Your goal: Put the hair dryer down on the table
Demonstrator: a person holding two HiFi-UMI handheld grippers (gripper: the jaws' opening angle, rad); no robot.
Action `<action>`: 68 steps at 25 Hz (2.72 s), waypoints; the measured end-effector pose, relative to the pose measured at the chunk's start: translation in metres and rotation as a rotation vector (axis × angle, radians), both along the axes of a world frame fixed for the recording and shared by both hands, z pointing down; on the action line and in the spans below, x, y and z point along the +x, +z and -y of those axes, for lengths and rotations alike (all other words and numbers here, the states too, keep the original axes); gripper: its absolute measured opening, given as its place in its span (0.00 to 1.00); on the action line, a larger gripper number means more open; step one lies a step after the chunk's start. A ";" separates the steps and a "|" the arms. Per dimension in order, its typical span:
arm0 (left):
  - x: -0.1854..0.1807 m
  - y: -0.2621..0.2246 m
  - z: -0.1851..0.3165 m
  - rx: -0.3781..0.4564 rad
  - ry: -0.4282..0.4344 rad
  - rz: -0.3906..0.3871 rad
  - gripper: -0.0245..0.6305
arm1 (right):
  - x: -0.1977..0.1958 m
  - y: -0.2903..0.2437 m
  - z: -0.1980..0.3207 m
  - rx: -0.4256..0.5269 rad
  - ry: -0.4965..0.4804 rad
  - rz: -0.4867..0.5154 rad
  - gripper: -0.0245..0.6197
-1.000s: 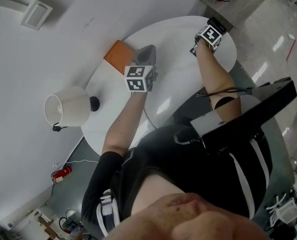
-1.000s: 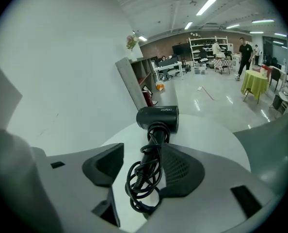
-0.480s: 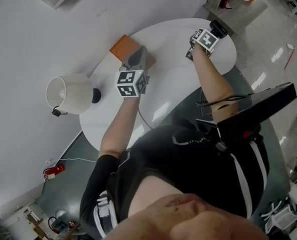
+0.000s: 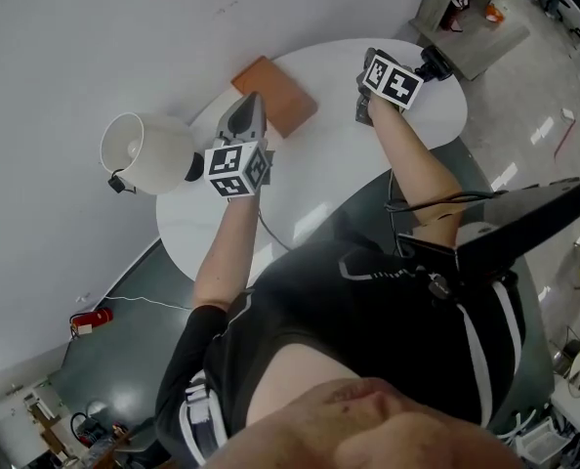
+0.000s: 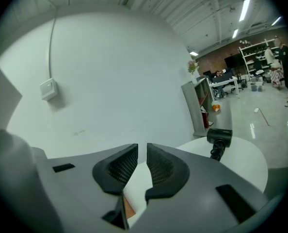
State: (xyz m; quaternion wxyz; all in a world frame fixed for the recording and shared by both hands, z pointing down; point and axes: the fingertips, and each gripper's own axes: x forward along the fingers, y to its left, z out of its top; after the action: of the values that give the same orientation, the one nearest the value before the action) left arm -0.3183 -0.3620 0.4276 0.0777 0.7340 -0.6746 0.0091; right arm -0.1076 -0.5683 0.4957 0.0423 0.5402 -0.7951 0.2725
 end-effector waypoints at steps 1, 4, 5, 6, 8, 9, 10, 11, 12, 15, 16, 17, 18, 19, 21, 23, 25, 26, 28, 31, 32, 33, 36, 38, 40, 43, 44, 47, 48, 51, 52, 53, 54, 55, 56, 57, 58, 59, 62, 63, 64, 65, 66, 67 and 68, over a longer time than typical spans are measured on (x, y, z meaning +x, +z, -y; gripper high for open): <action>-0.004 -0.003 -0.007 0.007 -0.011 0.002 0.09 | -0.006 -0.006 -0.007 0.016 -0.019 -0.002 0.15; -0.013 -0.012 -0.026 0.022 -0.029 0.024 0.09 | -0.022 -0.025 -0.027 0.055 -0.060 0.001 0.15; -0.016 -0.015 -0.031 0.025 -0.035 0.029 0.09 | -0.027 -0.031 -0.034 0.068 -0.071 0.005 0.15; -0.020 -0.017 -0.037 0.030 -0.043 0.030 0.09 | -0.032 -0.038 -0.040 0.081 -0.079 0.010 0.15; -0.027 -0.021 -0.050 0.041 -0.065 0.032 0.09 | -0.040 -0.051 -0.053 0.105 -0.091 0.023 0.15; -0.030 -0.024 -0.057 0.046 -0.076 0.037 0.09 | -0.046 -0.058 -0.060 0.115 -0.106 0.032 0.15; -0.033 -0.026 -0.065 0.050 -0.088 0.043 0.09 | -0.053 -0.064 -0.067 0.124 -0.127 0.041 0.15; -0.036 -0.029 -0.073 0.053 -0.102 0.049 0.09 | -0.061 -0.069 -0.075 0.135 -0.153 0.050 0.15; -0.040 -0.031 -0.082 0.058 -0.116 0.051 0.09 | -0.069 -0.074 -0.083 0.148 -0.181 0.058 0.15; -0.048 -0.035 -0.107 0.076 -0.145 0.044 0.09 | -0.091 -0.082 -0.110 0.185 -0.268 0.064 0.14; -0.051 -0.037 -0.113 0.079 -0.152 0.045 0.09 | -0.098 -0.086 -0.119 0.189 -0.293 0.071 0.15; -0.053 -0.041 -0.119 0.082 -0.159 0.047 0.09 | -0.105 -0.091 -0.126 0.191 -0.316 0.083 0.15; -0.056 -0.045 -0.124 0.086 -0.167 0.051 0.09 | -0.111 -0.097 -0.133 0.193 -0.338 0.096 0.14; -0.057 -0.049 -0.129 0.090 -0.176 0.054 0.09 | -0.116 -0.102 -0.140 0.198 -0.360 0.107 0.14; -0.060 -0.053 -0.141 0.100 -0.195 0.055 0.08 | -0.127 -0.109 -0.154 0.213 -0.406 0.112 0.15; -0.065 -0.055 -0.156 0.106 -0.219 0.047 0.08 | -0.137 -0.110 -0.170 0.235 -0.453 0.097 0.14; -0.071 -0.060 -0.172 0.112 -0.241 0.043 0.08 | -0.148 -0.114 -0.188 0.267 -0.498 0.079 0.15; -0.074 -0.063 -0.181 0.116 -0.253 0.041 0.08 | -0.153 -0.118 -0.198 0.289 -0.521 0.072 0.14; -0.079 -0.068 -0.196 0.126 -0.280 0.033 0.09 | -0.162 -0.126 -0.216 0.335 -0.570 0.060 0.14; -0.088 -0.072 -0.219 0.130 -0.326 0.037 0.08 | -0.173 -0.132 -0.241 0.380 -0.631 0.052 0.14; -0.091 -0.073 -0.226 0.130 -0.343 0.042 0.08 | -0.176 -0.134 -0.249 0.389 -0.649 0.054 0.14; -0.093 -0.074 -0.233 0.131 -0.360 0.046 0.09 | -0.180 -0.135 -0.256 0.395 -0.668 0.058 0.14; -0.100 -0.076 -0.254 0.138 -0.409 0.055 0.09 | -0.192 -0.134 -0.280 0.401 -0.737 0.081 0.14; -0.102 -0.075 -0.267 0.137 -0.436 0.057 0.08 | -0.200 -0.132 -0.294 0.404 -0.778 0.091 0.14; -0.104 -0.074 -0.279 0.134 -0.466 0.059 0.09 | -0.206 -0.130 -0.305 0.413 -0.809 0.090 0.14; -0.105 -0.076 -0.292 0.140 -0.511 0.064 0.09 | -0.211 -0.130 -0.318 0.437 -0.849 0.086 0.15; -0.104 -0.076 -0.295 0.142 -0.521 0.066 0.08 | -0.213 -0.130 -0.322 0.443 -0.865 0.088 0.15; -0.100 -0.072 -0.300 0.137 -0.548 0.062 0.08 | -0.220 -0.131 -0.331 0.451 -0.915 0.098 0.14; -0.100 -0.070 -0.298 0.131 -0.557 0.060 0.08 | -0.222 -0.132 -0.330 0.456 -0.928 0.098 0.15; -0.100 -0.066 -0.287 0.113 -0.573 0.061 0.09 | -0.227 -0.135 -0.320 0.475 -0.956 0.099 0.14; -0.100 -0.065 -0.286 0.112 -0.576 0.060 0.09 | -0.228 -0.136 -0.318 0.477 -0.962 0.101 0.14; -0.100 -0.064 -0.285 0.112 -0.581 0.057 0.09 | -0.229 -0.137 -0.318 0.478 -0.967 0.104 0.13; -0.100 -0.065 -0.287 0.114 -0.585 0.056 0.09 | -0.230 -0.137 -0.319 0.479 -0.970 0.106 0.13; -0.101 -0.065 -0.288 0.117 -0.588 0.056 0.09 | -0.230 -0.138 -0.320 0.481 -0.972 0.108 0.13; -0.101 -0.066 -0.290 0.120 -0.590 0.058 0.09 | -0.231 -0.139 -0.322 0.484 -0.974 0.110 0.12; -0.102 -0.067 -0.293 0.122 -0.592 0.060 0.08 | -0.231 -0.140 -0.324 0.486 -0.975 0.111 0.12; -0.102 -0.068 -0.295 0.125 -0.594 0.063 0.08 | -0.232 -0.140 -0.325 0.488 -0.977 0.111 0.12; -0.102 -0.069 -0.296 0.127 -0.596 0.064 0.09 | -0.232 -0.141 -0.326 0.490 -0.978 0.112 0.11; -0.103 -0.072 -0.295 0.135 -0.599 0.063 0.08 | -0.233 -0.142 -0.326 0.499 -0.980 0.108 0.10; -0.103 -0.072 -0.295 0.138 -0.599 0.063 0.09 | -0.233 -0.142 -0.325 0.502 -0.986 0.107 0.10; -0.102 -0.073 -0.294 0.141 -0.598 0.062 0.09 | -0.234 -0.143 -0.326 0.503 -0.992 0.109 0.10; -0.101 -0.073 -0.294 0.144 -0.597 0.061 0.09 | -0.234 -0.143 -0.326 0.505 -0.995 0.112 0.10; -0.100 -0.073 -0.294 0.146 -0.595 0.060 0.09 | -0.233 -0.144 -0.326 0.507 -0.995 0.114 0.10; -0.098 -0.073 -0.294 0.149 -0.593 0.061 0.08 | -0.232 -0.145 -0.325 0.510 -0.992 0.114 0.10; -0.097 -0.074 -0.293 0.151 -0.591 0.063 0.09 | -0.231 -0.145 -0.325 0.511 -0.988 0.114 0.10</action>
State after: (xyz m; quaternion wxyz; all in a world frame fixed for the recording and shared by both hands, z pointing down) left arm -0.4154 -0.0688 0.3537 0.0011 0.5089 -0.8598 -0.0414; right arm -0.3390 -0.2437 0.3510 -0.0105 0.0808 -0.9955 0.0478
